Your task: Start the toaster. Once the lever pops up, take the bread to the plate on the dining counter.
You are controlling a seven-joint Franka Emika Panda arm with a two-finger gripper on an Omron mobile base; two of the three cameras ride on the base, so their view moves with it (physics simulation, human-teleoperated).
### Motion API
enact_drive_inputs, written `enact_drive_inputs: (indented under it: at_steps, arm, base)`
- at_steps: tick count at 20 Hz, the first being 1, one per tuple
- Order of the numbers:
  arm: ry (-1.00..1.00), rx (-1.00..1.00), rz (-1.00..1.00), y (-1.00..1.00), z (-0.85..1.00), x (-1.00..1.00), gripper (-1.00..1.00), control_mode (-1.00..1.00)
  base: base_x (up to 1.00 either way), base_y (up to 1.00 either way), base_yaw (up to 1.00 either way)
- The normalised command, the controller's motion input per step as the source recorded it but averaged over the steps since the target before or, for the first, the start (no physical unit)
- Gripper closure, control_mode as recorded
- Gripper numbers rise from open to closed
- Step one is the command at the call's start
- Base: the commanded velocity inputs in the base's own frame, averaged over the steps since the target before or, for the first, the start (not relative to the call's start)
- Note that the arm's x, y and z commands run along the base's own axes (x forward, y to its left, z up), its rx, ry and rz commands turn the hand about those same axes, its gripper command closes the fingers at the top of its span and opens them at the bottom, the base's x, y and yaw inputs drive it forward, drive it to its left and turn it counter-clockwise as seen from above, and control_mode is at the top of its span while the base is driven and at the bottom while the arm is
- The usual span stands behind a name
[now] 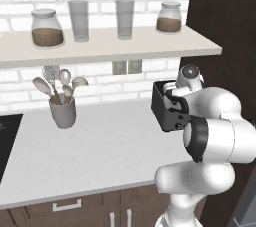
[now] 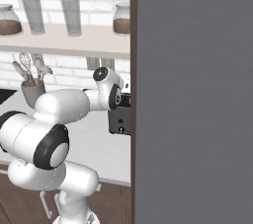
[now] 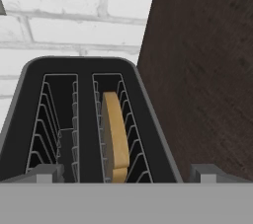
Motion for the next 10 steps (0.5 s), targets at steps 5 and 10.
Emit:
enact_drive_inputs:
  at_steps: [5, 10]
  arm:
    - [0.0, 0.0, 0.0, 0.0, 0.0, 0.0, -1.0, -1.0]
    - [0.0, 0.0, 0.0, 0.0, 0.0, 0.0, -1.0, -1.0]
  base:
    - [0.0, 0.0, 0.0]
    - [0.0, 0.0, 0.0]
